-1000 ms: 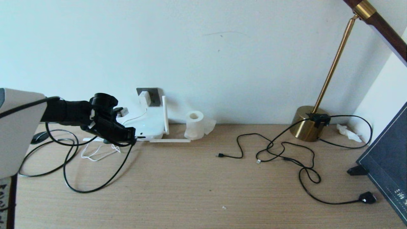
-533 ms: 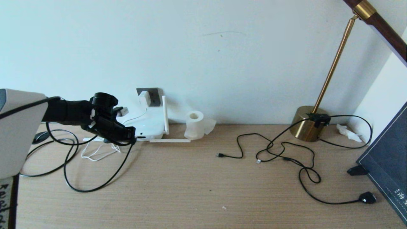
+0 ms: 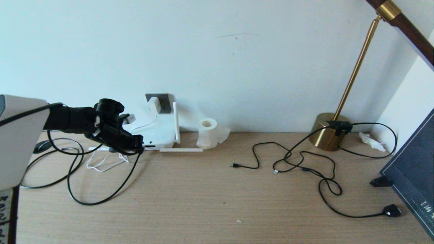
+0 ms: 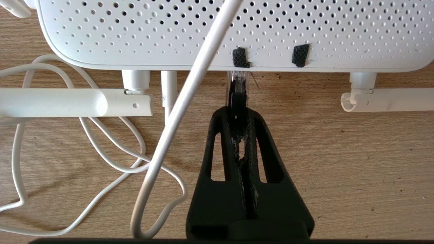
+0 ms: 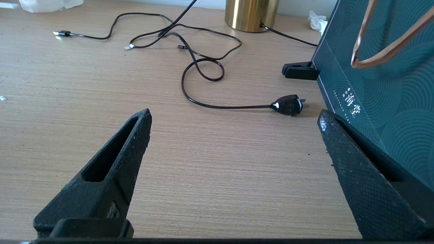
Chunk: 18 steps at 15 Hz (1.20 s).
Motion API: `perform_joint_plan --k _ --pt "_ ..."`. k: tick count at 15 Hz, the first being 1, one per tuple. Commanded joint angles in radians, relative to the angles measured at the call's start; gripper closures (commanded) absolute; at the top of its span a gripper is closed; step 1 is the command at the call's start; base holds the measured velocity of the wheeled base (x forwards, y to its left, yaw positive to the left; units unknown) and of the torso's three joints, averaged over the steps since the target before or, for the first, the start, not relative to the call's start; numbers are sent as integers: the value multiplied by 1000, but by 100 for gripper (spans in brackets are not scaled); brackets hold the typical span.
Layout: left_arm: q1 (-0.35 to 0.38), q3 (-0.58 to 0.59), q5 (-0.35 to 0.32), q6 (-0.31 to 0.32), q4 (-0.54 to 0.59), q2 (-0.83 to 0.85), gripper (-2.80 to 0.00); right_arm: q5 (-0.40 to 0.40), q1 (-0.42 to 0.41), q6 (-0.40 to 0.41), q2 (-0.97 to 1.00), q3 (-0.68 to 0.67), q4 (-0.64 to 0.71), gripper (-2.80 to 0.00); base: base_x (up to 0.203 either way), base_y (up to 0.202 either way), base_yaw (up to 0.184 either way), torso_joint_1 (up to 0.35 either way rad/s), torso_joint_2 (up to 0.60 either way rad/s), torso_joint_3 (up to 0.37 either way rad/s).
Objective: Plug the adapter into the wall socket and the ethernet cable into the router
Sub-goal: Plug cable into router interface
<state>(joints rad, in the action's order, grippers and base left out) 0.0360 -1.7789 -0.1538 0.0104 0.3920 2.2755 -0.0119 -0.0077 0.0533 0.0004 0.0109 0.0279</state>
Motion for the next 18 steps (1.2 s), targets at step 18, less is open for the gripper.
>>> perform_joint_plan --k 18 --pt "1 -4 0 0 2 -10 0 0 0 0 1 0 1 -280 0 0 0 0 0 0"
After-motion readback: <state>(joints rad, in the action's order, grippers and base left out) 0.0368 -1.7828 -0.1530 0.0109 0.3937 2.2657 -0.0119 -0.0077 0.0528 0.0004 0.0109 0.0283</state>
